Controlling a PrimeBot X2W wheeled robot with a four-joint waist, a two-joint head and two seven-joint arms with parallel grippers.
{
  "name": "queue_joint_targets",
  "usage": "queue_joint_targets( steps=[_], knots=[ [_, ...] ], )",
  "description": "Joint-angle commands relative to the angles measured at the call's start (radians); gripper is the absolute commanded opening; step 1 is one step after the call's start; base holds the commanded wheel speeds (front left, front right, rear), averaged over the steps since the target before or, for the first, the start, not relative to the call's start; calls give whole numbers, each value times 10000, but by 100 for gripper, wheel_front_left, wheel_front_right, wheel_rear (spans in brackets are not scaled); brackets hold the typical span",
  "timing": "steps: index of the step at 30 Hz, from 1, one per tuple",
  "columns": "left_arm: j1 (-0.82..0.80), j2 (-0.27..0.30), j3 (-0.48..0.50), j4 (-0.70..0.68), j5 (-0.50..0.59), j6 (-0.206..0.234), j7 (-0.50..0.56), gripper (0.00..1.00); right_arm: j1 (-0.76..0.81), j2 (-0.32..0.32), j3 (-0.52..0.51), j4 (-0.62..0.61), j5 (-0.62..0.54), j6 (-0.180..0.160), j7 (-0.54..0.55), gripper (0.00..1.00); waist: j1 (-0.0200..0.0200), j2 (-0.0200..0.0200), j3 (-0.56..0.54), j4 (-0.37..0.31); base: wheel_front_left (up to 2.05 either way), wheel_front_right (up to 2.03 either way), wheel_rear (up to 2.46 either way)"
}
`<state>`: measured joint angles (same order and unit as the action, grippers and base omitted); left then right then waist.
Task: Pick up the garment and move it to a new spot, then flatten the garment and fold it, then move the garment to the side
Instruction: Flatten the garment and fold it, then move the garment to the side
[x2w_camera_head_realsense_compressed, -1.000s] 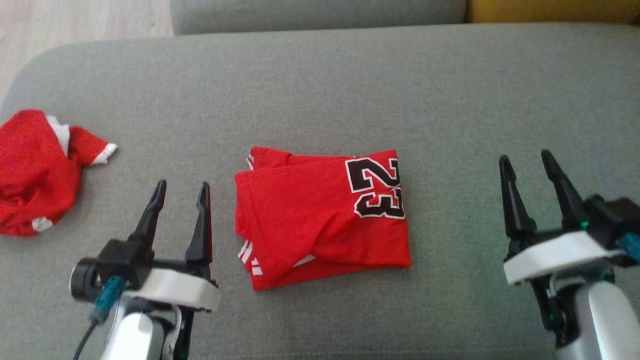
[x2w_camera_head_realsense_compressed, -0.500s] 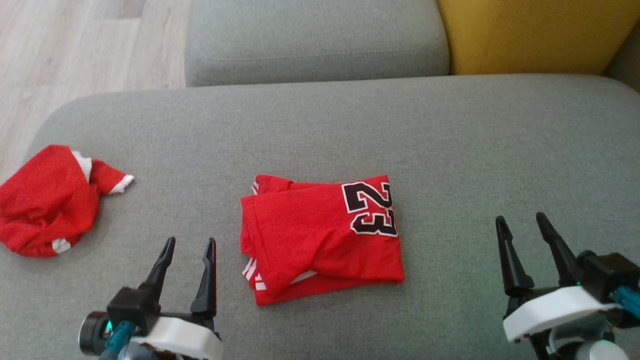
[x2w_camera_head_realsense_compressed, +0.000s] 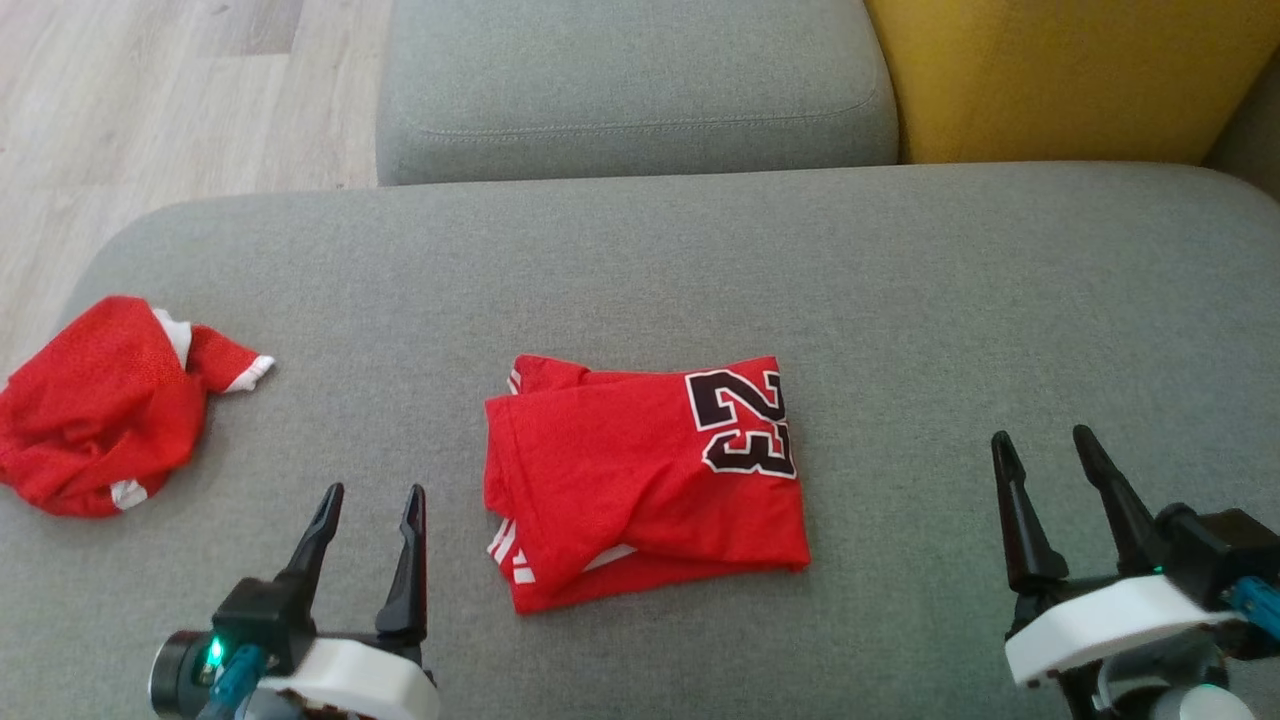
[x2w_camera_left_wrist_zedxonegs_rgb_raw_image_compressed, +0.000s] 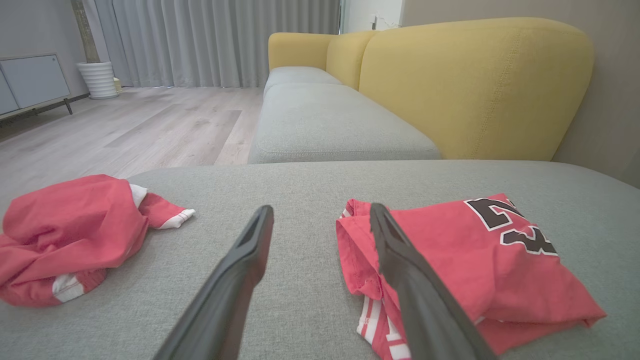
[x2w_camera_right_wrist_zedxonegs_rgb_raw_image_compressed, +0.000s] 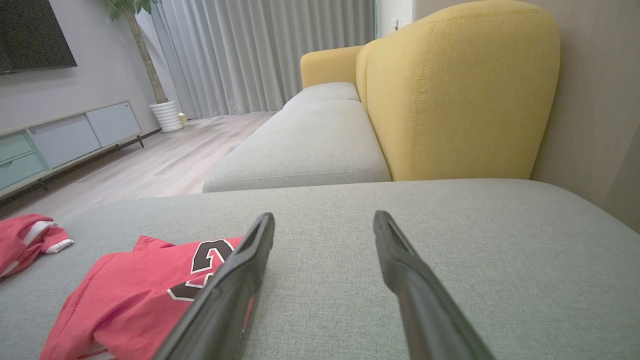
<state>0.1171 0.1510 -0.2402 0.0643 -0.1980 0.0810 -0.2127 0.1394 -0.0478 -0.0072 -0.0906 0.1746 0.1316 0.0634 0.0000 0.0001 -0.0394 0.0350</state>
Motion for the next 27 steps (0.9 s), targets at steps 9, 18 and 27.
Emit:
queue_joint_targets(
  steps=[9,18,27],
  knots=[
    [-414,207,351,-372,10,168,-6,100,-222,-36,190,-381,-56,-9,20,100,0,-1,49,-12,0,0,0],
    [-514,249,308,-412,18,254,-36,100,-238,-28,135,-330,-70,-9,54,100,0,-1,195,35,0,0,0],
    [-1338,217,177,-498,54,149,-153,100,-1037,-26,565,635,55,-9,190,100,0,-1,936,707,0,0,0]
  ],
)
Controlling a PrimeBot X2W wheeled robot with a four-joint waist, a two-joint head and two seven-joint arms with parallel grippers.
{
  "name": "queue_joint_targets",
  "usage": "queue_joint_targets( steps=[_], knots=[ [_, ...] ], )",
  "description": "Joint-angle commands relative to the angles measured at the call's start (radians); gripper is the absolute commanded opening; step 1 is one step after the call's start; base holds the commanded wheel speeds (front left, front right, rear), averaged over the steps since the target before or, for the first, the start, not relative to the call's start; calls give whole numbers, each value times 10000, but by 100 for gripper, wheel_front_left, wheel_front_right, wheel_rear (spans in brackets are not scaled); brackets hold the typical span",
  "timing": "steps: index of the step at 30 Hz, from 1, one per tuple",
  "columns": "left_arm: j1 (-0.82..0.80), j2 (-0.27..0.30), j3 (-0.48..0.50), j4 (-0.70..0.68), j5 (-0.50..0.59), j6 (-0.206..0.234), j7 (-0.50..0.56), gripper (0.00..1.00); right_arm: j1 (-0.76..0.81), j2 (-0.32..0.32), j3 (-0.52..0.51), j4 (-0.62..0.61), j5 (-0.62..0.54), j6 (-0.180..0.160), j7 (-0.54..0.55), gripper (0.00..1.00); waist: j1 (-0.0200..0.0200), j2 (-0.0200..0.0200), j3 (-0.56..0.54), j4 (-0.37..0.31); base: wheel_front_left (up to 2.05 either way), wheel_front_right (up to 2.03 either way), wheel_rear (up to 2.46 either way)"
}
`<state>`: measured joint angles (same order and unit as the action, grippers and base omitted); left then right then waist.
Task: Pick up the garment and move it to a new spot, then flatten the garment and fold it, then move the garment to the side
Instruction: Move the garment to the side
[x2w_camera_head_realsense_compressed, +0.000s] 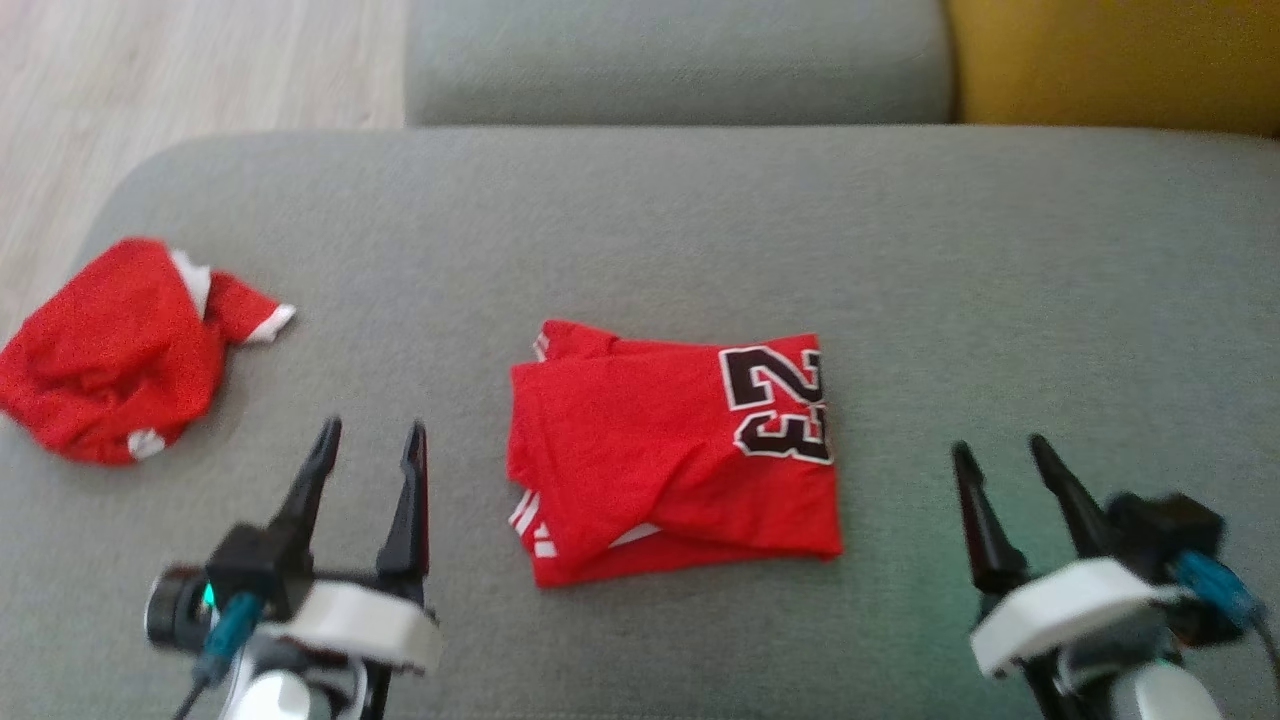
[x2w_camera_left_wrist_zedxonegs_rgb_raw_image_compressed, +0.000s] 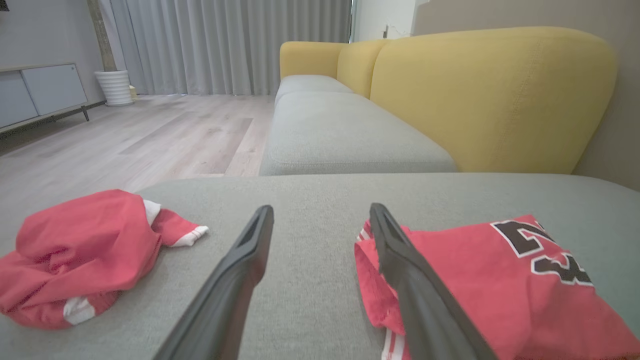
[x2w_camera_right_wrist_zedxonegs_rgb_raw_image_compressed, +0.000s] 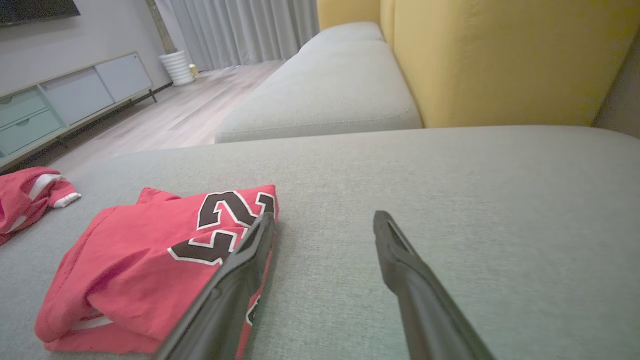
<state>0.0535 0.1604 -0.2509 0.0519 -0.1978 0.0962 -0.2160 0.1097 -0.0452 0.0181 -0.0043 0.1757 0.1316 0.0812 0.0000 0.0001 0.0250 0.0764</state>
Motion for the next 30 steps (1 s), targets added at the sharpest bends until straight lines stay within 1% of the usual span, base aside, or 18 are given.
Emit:
queue_joint_targets(
  steps=[1,9,11,13,16,17,18,19,20,22,25,27,30],
  knots=[
    [-847,96,269,-361,52,-22,-152,100,-920,-53,409,13,84,-9,-10,100,0,-1,402,409,0,0,0],
    [-1583,-237,175,-223,17,-122,-392,100,-2085,-52,971,2472,533,-9,-291,100,0,-1,1054,1432,0,0,0],
    [-1657,-287,191,-234,27,-128,-421,100,-2326,-52,1000,3046,576,-9,-289,100,0,-1,1180,1617,0,0,0],
    [-1716,-342,185,-246,34,-153,-438,100,-2548,-52,1069,3552,872,-9,-228,100,0,-1,1275,1789,0,0,0],
    [-1760,-402,248,-262,37,-166,-450,100,-2873,-52,1229,4156,1040,-9,-126,100,0,-1,1344,1896,0,0,0],
    [-1760,-418,283,-289,47,-166,-452,100,-2954,-52,1288,4330,1070,-9,-59,67,0,-1,1352,1902,0,0,0],
    [-1752,-432,316,-317,59,-167,-453,100,-3029,-51,1335,4460,1115,-9,-29,36,0,-1,1363,1897,0,0,0],
    [-1741,-446,348,-346,72,-172,-454,100,-3098,-51,1373,4544,1122,-9,-56,12,0,-1,1372,1883,0,0,0],
    [-1708,-461,412,-391,106,-188,-454,100,-3181,-51,1477,4683,1140,-9,-56,0,0,-1,1367,1799,0,0,0],
    [-1693,-469,433,-413,124,-206,-455,100,-3221,-63,1534,4714,1109,-9,-79,0,0,-1,1362,1740,0,0,0],
    [-1621,-482,510,-459,160,-251,-456,100,-3293,-147,1785,4693,951,-9,-186,0,0,-1,1286,1463,0,0,0],
    [-1567,-478,576,-511,180,-269,-456,100,-3332,-219,1960,4586,878,-9,-229,0,0,-1,1269,1181,0,0,0],
    [-1492,-443,683,-634,236,-283,-456,100,-3428,-408,2186,4341,732,-9,-232,0,0,-1,1289,579,0,0,0]
  ],
)
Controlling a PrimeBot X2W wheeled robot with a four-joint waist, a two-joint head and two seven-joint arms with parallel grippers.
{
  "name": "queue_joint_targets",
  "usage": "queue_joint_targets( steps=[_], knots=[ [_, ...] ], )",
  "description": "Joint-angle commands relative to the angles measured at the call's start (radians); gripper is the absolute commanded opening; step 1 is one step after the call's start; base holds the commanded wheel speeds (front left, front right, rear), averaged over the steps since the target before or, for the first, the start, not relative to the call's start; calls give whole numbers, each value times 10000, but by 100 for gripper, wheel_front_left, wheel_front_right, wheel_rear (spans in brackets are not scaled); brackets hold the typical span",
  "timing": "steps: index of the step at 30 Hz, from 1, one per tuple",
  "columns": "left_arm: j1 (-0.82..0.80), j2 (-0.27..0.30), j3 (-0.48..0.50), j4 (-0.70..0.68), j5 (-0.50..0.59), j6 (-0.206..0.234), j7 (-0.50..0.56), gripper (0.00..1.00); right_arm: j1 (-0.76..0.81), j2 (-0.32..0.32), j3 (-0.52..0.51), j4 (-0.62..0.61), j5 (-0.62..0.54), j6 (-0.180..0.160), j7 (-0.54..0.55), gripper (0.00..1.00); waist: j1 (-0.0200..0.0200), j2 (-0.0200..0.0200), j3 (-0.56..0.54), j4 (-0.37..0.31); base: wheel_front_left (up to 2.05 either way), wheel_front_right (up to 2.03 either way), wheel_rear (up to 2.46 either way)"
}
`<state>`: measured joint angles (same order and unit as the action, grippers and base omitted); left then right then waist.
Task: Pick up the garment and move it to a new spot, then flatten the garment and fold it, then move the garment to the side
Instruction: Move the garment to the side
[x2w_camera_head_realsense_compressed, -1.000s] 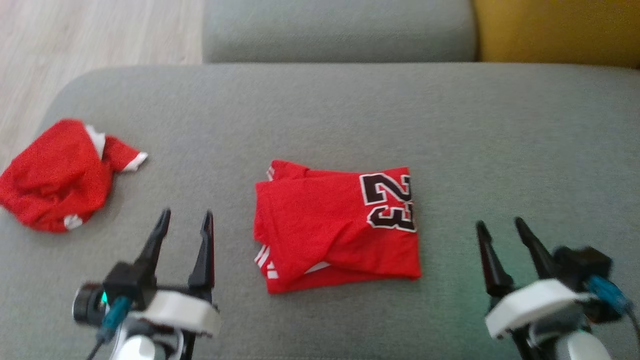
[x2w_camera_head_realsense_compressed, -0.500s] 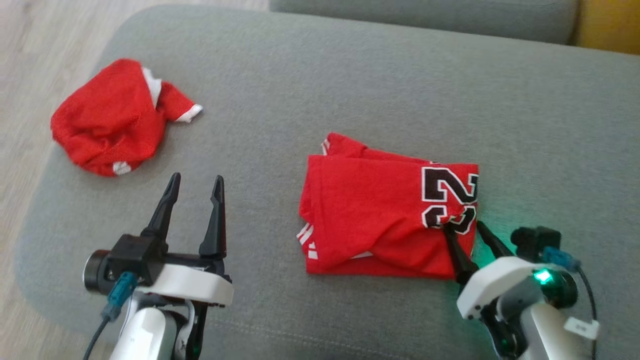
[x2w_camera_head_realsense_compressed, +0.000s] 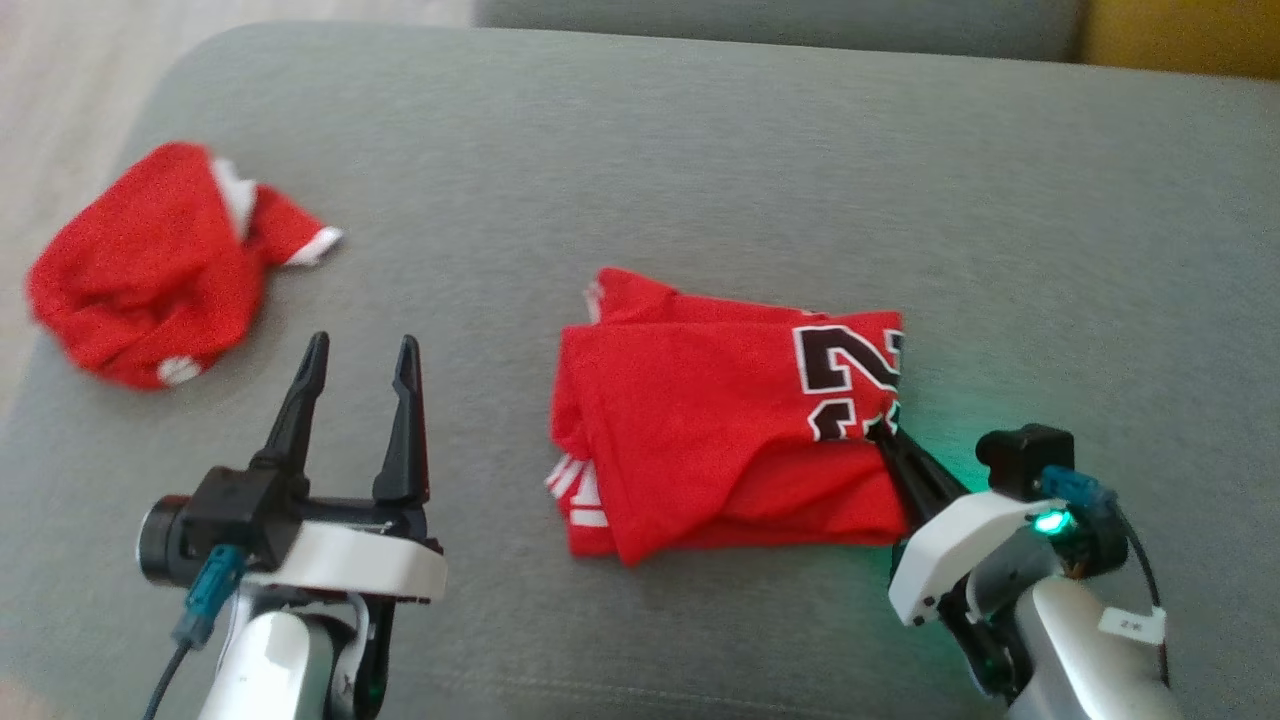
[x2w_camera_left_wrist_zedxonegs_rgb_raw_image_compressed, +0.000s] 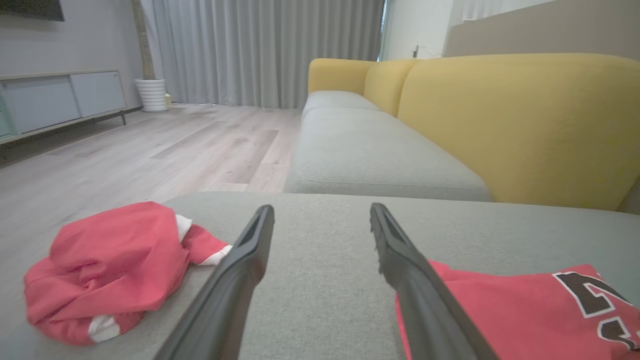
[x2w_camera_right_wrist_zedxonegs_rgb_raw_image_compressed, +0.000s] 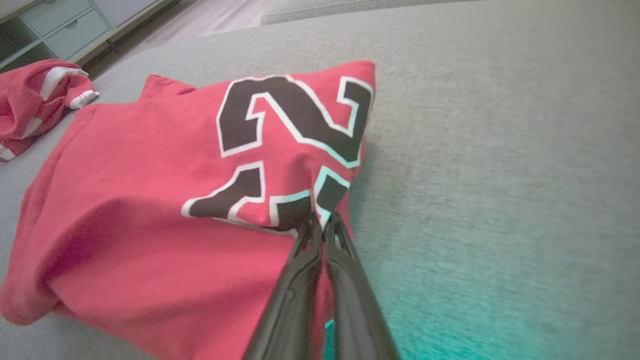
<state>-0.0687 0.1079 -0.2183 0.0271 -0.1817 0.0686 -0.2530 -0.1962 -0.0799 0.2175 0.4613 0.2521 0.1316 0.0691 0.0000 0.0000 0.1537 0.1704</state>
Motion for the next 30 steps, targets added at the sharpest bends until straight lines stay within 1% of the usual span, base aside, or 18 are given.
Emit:
queue_joint_targets(
  steps=[1,6,10,14,19,23,27,30],
  knots=[
    [-254,89,381,-438,91,-15,-86,100,-411,-138,237,-417,-72,-9,-99,0,0,0,32,-594,0,0,0],
    [-341,62,390,-609,166,-101,-87,100,-646,-553,334,-792,-23,-9,112,0,0,0,226,-1750,0,0,0],
    [-562,31,317,-655,237,-208,-87,100,-1031,-844,287,-874,167,-9,205,0,0,0,515,-2509,0,0,0],
    [-814,36,177,-687,334,-352,-87,100,-1703,-1248,-171,-628,285,-9,187,0,0,0,935,-3081,0,0,0],
    [-1281,44,-48,-698,469,-554,-87,100,-2932,-1922,-981,48,280,-9,160,0,0,0,1607,-3474,0,0,0],
    [-1674,43,-239,-654,561,-729,-87,100,-3810,-2598,-1499,692,173,-9,127,0,0,0,2083,-3608,0,0,0],
    [-1963,23,-373,-618,644,-823,-87,100,-4338,-3316,-2254,1251,66,-9,89,0,0,0,2427,-3677,0,0,0],
    [-2112,18,-417,-615,679,-872,-87,100,-4608,-3706,-2770,1545,99,-9,40,0,0,0,2646,-3745,0,0,0]
  ],
)
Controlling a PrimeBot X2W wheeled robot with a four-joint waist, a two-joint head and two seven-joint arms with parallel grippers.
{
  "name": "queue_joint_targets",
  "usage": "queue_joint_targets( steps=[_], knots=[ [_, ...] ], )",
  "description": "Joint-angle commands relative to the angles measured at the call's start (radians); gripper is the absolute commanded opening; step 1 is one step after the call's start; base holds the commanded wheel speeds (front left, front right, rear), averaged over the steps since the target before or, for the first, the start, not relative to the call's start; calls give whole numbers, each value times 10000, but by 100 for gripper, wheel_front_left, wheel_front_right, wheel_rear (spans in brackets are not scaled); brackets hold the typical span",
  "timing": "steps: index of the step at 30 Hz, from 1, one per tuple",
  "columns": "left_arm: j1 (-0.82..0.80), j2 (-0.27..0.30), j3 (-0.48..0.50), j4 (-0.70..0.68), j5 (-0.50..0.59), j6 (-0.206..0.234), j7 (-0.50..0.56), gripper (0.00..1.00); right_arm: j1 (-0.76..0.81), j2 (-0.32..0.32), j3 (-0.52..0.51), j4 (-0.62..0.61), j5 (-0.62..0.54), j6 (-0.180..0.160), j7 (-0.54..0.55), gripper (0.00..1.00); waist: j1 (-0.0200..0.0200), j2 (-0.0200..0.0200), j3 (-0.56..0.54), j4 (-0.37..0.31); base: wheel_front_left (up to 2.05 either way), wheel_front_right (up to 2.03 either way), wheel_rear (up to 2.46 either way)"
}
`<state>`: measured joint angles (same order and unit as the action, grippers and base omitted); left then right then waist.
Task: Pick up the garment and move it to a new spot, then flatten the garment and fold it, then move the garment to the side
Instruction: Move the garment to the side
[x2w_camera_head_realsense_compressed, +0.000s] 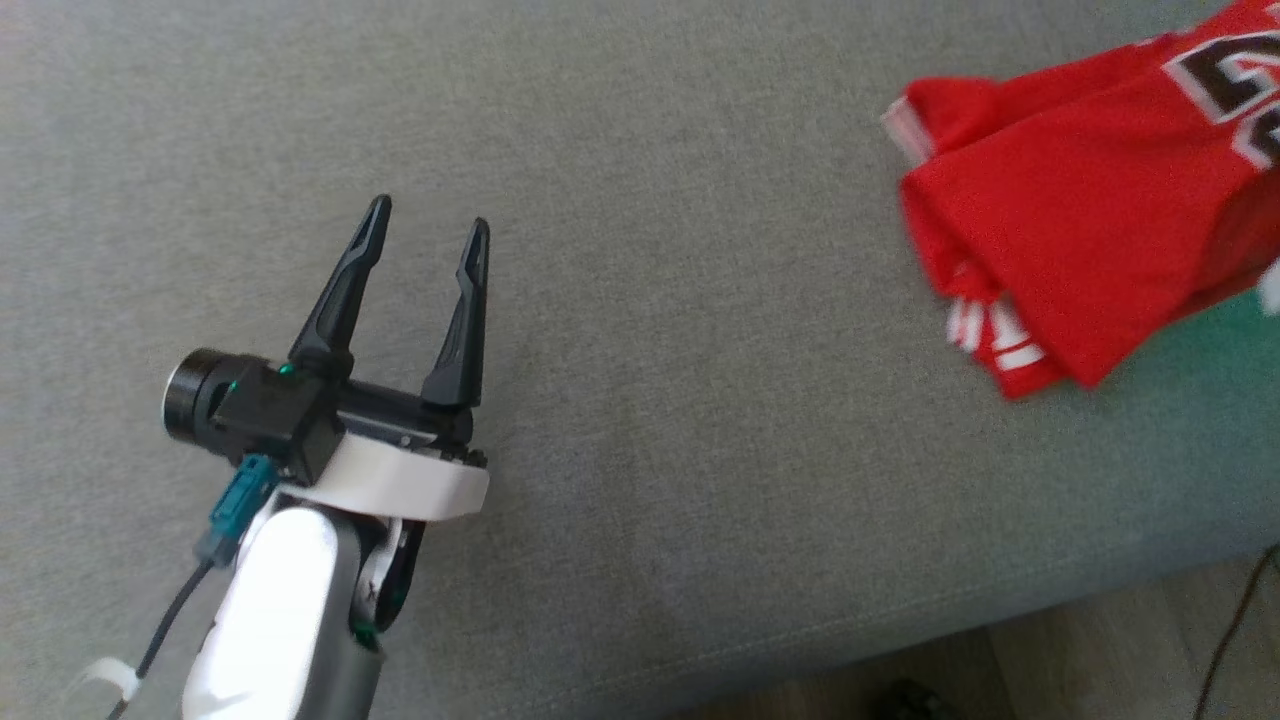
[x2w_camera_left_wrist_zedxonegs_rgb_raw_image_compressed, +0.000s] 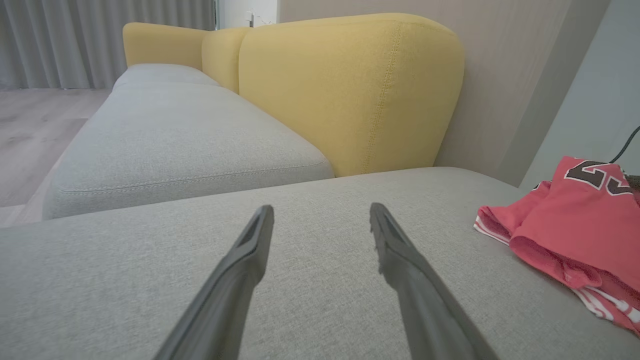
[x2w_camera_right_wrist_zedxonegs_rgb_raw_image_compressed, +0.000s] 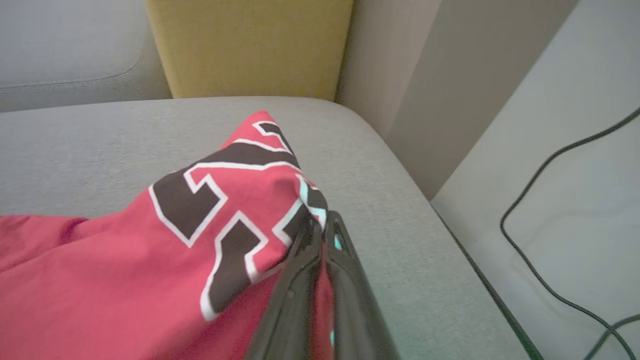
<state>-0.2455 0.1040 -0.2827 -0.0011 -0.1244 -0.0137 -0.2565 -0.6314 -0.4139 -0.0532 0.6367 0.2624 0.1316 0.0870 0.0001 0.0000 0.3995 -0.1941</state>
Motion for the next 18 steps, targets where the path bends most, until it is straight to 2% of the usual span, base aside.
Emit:
queue_joint_targets(
  steps=[1,6,13,14,15,16,17,18],
  knots=[
    [-375,57,220,-328,110,-65,-53,100,-315,-433,-201,-153,3,-9,-152,0,-1,0,240,-133,0,0,0],
    [-482,104,204,-295,136,-139,-53,100,-510,-565,-628,71,-94,-9,-134,0,-1,0,486,-301,0,0,0],
    [-785,240,122,-210,233,-296,-53,100,-923,-336,-1349,581,-569,-9,-53,0,-1,0,812,-420,0,0,0],
    [-827,250,108,-188,236,-317,-53,100,-964,-281,-1459,673,-688,-9,-41,3,-1,0,830,-403,0,0,0],
    [-868,258,95,-164,236,-339,-53,100,-1002,-187,-1552,708,-744,-9,-98,28,-1,0,836,-384,0,0,0],
    [-899,267,91,-143,232,-355,-53,100,-1014,-104,-1628,748,-816,-9,-132,46,-1,0,827,-374,0,0,0],
    [-914,272,92,-129,225,-364,-53,100,-1002,-36,-1672,777,-911,-9,-155,100,-1,0,809,-368,0,0,0],
    [-911,273,100,-112,213,-368,-53,100,-982,52,-1699,756,-975,-9,-241,100,-1,0,758,-365,0,0,0]
  ],
)
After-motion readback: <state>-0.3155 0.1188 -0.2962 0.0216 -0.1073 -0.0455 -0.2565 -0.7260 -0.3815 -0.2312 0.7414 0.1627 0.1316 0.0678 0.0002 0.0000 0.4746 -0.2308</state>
